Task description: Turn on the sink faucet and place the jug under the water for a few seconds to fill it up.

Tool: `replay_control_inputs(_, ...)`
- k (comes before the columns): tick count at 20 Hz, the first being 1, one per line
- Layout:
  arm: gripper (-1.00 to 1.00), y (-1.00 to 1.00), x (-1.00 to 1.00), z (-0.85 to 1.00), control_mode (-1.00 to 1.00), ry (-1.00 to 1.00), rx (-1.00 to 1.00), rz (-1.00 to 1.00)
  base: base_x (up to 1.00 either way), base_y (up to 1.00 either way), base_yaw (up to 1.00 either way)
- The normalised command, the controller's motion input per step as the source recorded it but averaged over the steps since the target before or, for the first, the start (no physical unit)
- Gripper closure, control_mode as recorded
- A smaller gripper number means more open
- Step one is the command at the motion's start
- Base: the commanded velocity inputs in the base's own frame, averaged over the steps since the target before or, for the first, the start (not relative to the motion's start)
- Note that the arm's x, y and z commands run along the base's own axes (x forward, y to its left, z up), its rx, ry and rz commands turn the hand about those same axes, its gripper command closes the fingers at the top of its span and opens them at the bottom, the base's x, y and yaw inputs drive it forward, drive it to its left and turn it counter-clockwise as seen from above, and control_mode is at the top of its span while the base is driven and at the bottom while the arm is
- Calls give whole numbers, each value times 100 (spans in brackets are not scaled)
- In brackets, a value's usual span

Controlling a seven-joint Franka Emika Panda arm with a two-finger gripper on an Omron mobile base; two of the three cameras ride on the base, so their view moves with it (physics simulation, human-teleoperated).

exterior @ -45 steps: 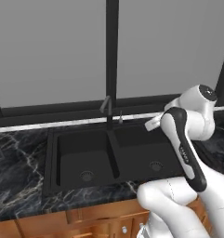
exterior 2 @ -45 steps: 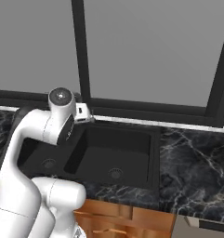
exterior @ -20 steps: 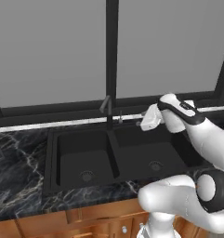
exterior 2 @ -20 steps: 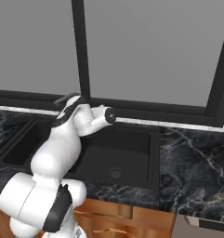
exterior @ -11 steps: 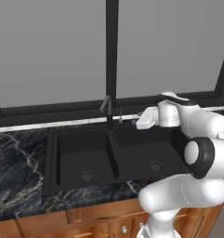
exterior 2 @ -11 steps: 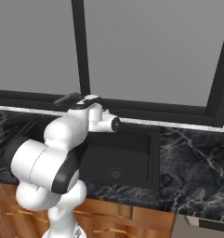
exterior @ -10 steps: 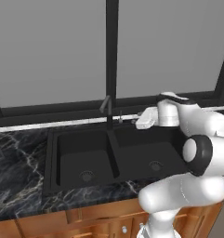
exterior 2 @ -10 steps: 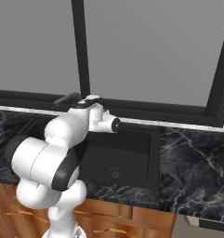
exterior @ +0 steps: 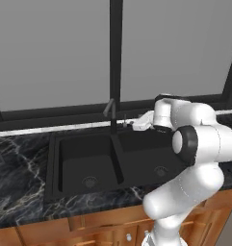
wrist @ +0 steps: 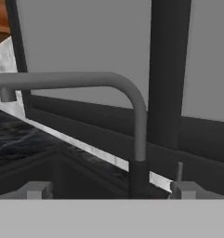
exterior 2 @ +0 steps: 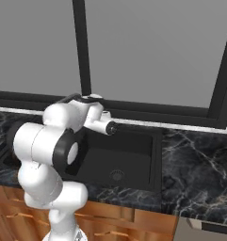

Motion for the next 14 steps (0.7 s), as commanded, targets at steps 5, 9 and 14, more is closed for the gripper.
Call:
replay_control_inputs(5, -100, 5, 37, -8, -100, 0, -1, -8, 0, 0, 0)
replay_control_inputs(9, -100, 0, 40, -8, -100, 0, 0, -1, 0, 0, 0)
replay_control_inputs(14, -100, 0, 34, -9, -100, -1, 0, 0, 0, 0, 0)
